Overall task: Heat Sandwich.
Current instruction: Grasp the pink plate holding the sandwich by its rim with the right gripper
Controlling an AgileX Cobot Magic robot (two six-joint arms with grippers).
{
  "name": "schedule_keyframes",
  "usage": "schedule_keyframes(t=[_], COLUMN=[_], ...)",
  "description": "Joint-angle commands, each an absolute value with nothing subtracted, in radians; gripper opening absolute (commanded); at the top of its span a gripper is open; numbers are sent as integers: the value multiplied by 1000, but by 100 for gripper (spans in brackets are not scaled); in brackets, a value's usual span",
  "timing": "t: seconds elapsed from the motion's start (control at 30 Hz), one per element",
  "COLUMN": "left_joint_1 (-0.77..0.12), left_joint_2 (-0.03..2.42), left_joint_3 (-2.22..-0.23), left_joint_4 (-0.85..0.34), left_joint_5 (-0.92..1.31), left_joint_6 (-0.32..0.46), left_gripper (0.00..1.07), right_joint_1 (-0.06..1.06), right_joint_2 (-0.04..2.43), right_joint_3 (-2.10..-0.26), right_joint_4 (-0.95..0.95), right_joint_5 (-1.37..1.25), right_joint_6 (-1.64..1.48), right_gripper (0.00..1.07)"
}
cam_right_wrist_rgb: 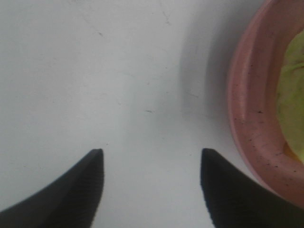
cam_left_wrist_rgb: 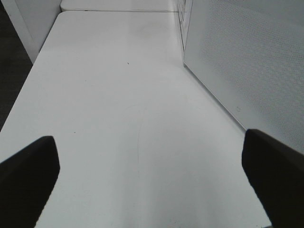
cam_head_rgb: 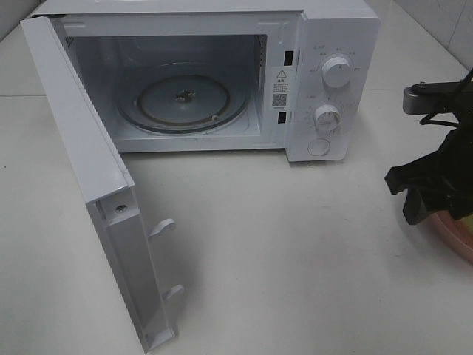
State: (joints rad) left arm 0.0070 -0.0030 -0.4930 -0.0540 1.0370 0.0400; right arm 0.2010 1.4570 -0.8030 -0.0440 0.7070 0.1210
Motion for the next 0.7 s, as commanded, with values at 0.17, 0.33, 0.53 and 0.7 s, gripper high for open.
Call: schedule_keyframes(t=[0.17, 0.33, 0.53, 0.7], left_joint_1=[10, 10, 10, 10], left_joint_2=[-34, -34, -34, -34], left_joint_3=[-491, -491, -491, -491], left_joint_4=[-56, -56, -56, -56], left_joint_5=[1036, 1036, 1036, 1036], left_joint_6=[39, 39, 39, 39], left_gripper=[104, 104, 104, 104], right_joint_1=[143, 111, 50, 31], right_joint_2=[1455, 1455, 1455, 1482], right_joint_3=[-803, -803, -803, -820], right_joint_4=[-93, -93, -97, -93], right_joint_5=[714, 711, 678, 657], right_joint_6=[57, 42, 35, 35], right_gripper=[101, 101, 98, 97])
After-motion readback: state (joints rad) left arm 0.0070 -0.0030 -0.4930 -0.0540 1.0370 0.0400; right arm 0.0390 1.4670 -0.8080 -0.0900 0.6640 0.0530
